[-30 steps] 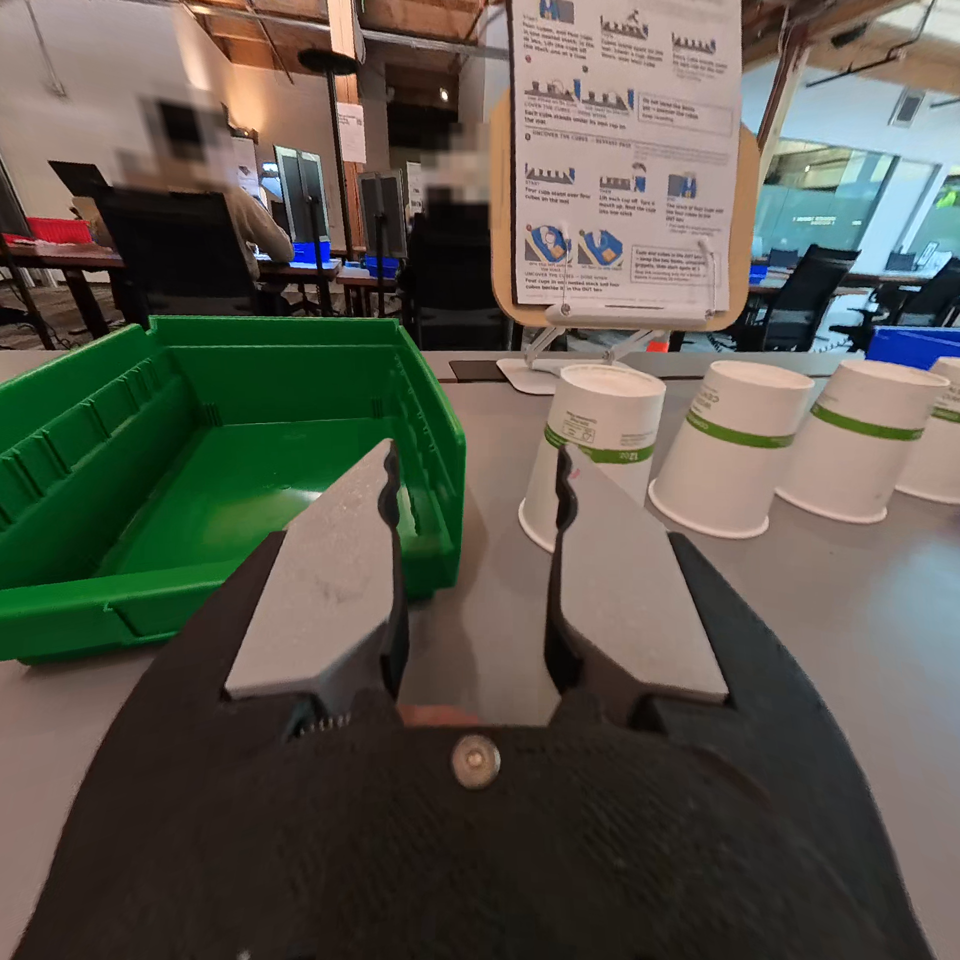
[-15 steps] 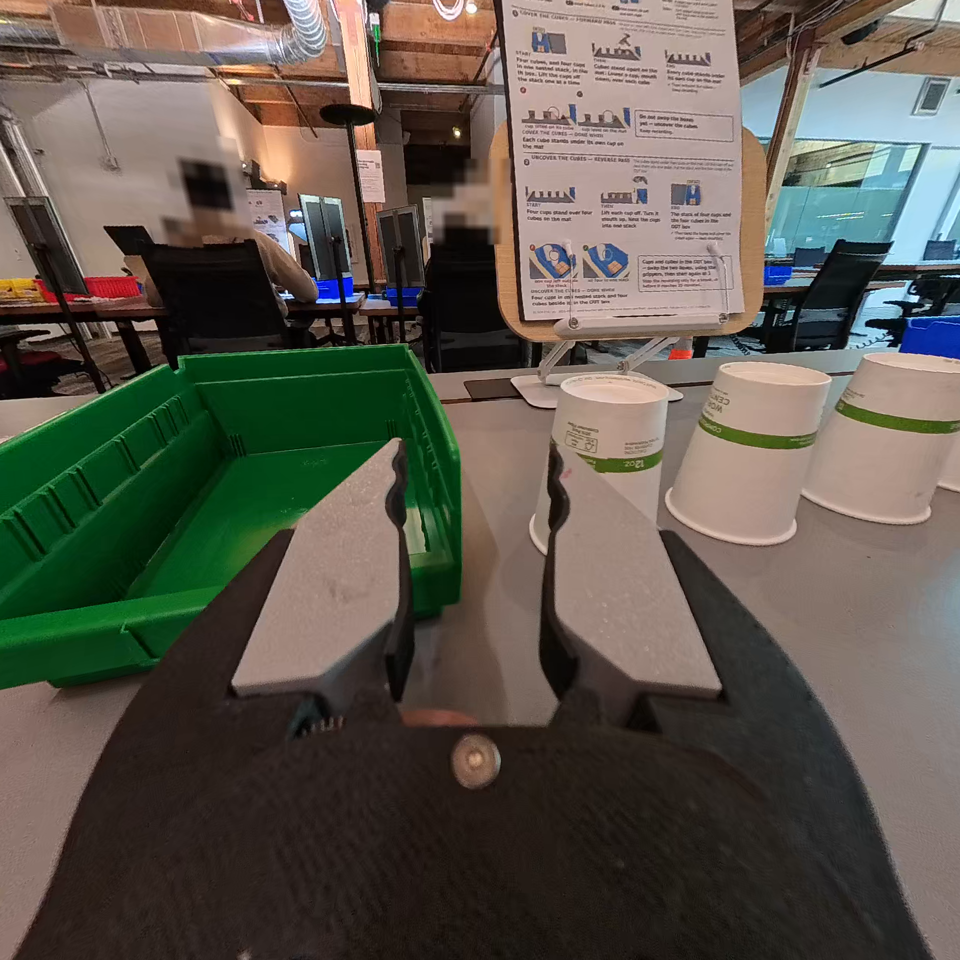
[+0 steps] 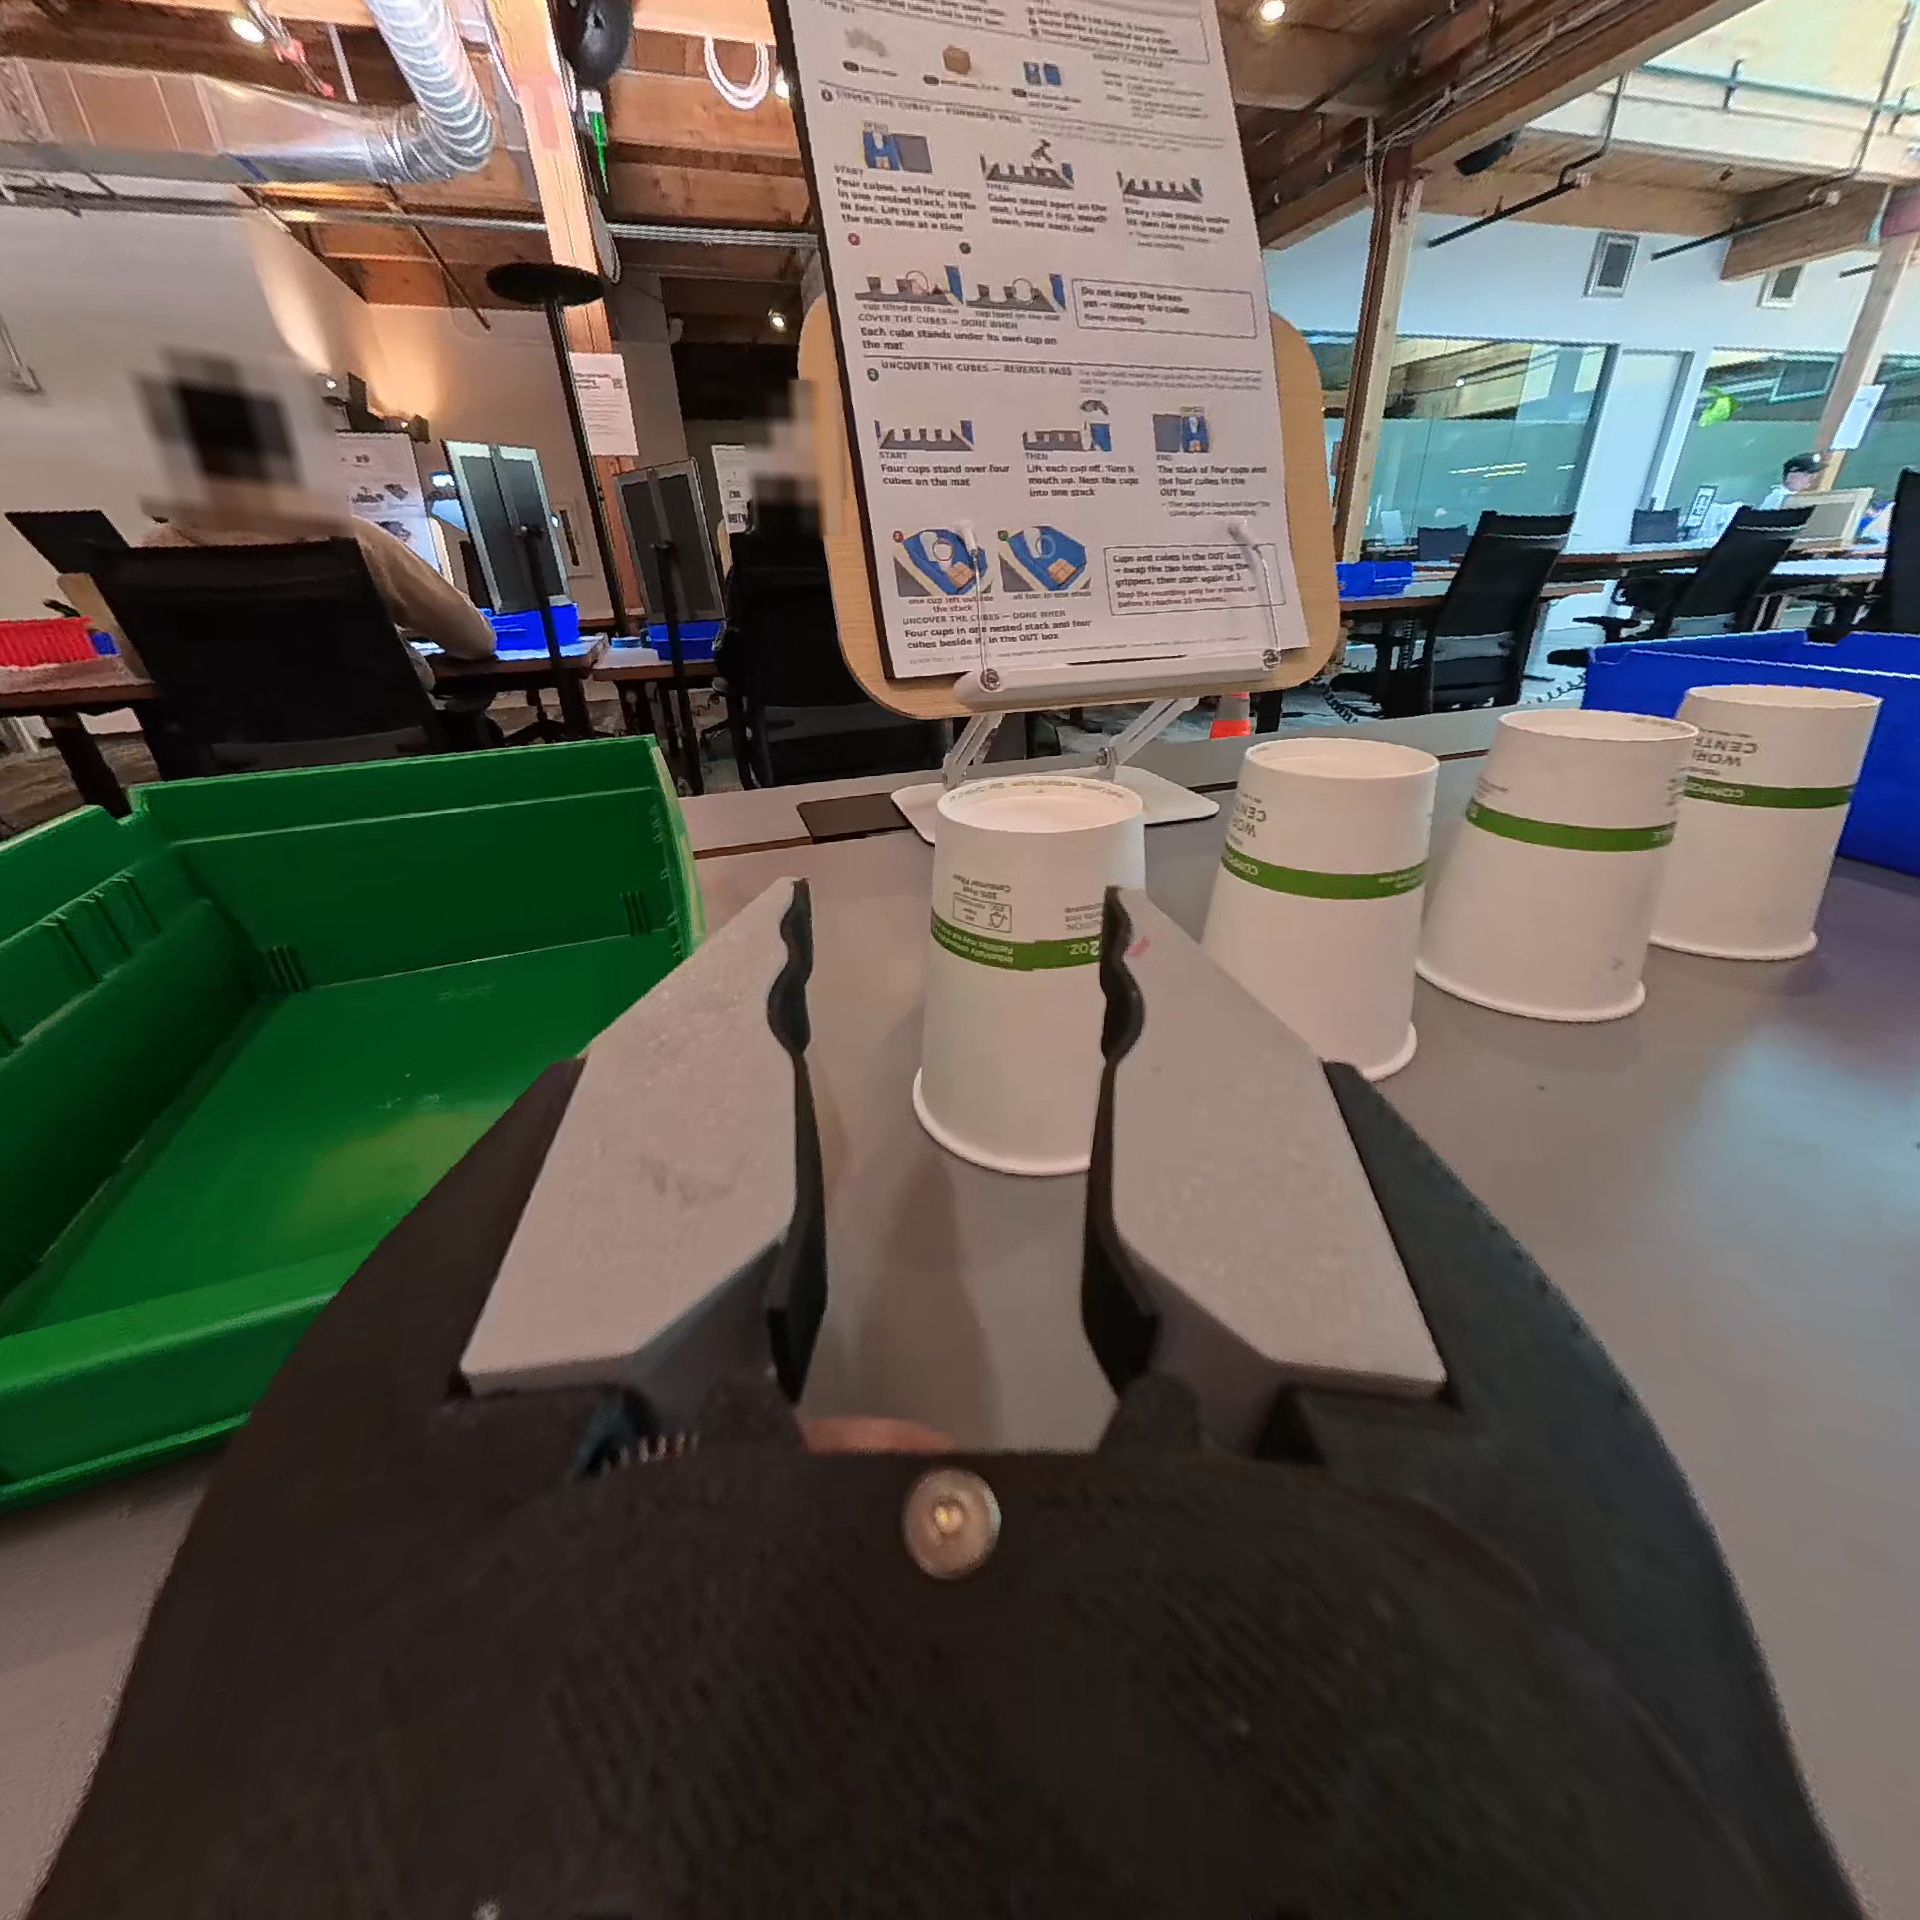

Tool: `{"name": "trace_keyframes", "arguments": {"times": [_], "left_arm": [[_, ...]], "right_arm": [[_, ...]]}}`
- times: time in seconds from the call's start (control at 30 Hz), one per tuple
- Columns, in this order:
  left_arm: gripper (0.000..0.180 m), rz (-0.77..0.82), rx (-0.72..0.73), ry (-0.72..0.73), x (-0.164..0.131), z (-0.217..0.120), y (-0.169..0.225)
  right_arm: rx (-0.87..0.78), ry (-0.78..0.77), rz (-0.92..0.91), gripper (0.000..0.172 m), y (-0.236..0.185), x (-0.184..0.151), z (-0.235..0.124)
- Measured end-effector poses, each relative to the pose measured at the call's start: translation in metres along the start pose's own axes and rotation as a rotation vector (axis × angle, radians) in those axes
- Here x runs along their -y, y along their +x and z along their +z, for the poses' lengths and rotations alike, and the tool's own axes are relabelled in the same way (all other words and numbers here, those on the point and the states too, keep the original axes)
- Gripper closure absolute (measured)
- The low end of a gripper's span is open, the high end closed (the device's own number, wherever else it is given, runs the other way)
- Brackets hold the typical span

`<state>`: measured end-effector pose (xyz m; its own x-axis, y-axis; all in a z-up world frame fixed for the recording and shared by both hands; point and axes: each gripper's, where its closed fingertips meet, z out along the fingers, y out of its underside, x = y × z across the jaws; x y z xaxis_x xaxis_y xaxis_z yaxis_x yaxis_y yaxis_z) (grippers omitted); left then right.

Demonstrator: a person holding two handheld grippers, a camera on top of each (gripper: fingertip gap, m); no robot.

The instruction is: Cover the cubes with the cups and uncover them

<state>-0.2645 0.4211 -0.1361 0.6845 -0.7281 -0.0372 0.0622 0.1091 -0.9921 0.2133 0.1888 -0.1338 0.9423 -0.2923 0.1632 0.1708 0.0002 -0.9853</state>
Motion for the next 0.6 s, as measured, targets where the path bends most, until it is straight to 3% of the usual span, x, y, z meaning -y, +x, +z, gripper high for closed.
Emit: {"name": "trace_keyframes", "arguments": {"times": [0.37,0.5,0.6], "left_arm": [[0.127,0.007,0.005,-0.006,-0.001,0.001,0.000],[0.127,0.014,0.008,-0.004,-0.001,0.000,0.000],[0.128,0.011,0.006,-0.004,-0.001,0.000,0.000]], "right_arm": [[0.321,-0.019,-0.174,0.093,-0.088,0.033,0.043],[0.424,-0.094,-0.253,0.094,-0.119,0.025,0.067],[0.410,-0.177,-0.334,0.102,-0.125,0.008,0.085]]}}
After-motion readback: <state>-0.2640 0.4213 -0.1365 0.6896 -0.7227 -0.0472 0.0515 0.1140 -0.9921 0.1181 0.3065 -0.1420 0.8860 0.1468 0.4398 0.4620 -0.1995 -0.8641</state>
